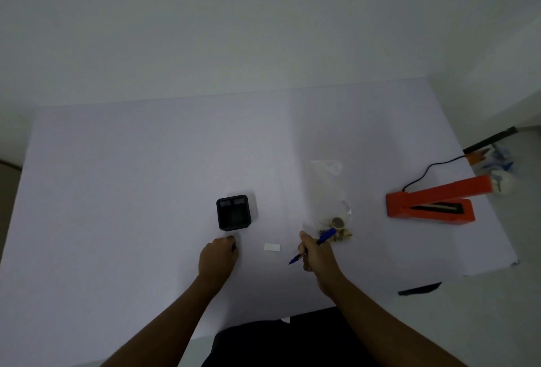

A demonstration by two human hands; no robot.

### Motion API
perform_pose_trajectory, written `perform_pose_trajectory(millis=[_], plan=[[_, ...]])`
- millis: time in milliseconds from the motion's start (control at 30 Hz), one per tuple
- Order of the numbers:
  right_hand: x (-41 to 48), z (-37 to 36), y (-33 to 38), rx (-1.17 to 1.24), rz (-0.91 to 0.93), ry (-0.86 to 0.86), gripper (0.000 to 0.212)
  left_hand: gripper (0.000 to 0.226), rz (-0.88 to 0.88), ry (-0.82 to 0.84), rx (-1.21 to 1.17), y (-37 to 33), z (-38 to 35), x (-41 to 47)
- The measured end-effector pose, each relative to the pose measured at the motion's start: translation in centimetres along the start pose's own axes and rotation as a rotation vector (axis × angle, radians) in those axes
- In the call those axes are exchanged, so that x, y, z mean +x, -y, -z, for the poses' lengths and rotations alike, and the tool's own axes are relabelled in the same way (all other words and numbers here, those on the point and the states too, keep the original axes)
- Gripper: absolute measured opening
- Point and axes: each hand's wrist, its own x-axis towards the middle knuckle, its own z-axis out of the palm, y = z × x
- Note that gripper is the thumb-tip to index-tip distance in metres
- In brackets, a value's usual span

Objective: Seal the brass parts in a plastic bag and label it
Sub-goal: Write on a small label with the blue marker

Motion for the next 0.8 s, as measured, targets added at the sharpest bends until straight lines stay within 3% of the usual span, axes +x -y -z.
perform_pose_trajectory(millis=[167,367,500,800], plan=[[0.1,0.4,-0.5,-0.013,-0.018,0.004,0.051,0.027,-0.009,-0.075,-0.056,-0.9,0.4,-0.4],[0.3,0.6,-0.6,-0.031,-0.035,-0.008,0.051,0.026,-0.253,-0.075,-0.075,-4.0,-0.9,-0.7],[0.2,0.6,-0.1,-0.047,-0.005,-0.005,0.05,0.031,-0.322,-0.014,0.016,-5.4,-2.2,0.3],[0.5,0.2,0.3,-0.057,0.083,-0.031,0.05,0.005,-0.329,0.005,0.172,-5.8,-3.5,0.9]])
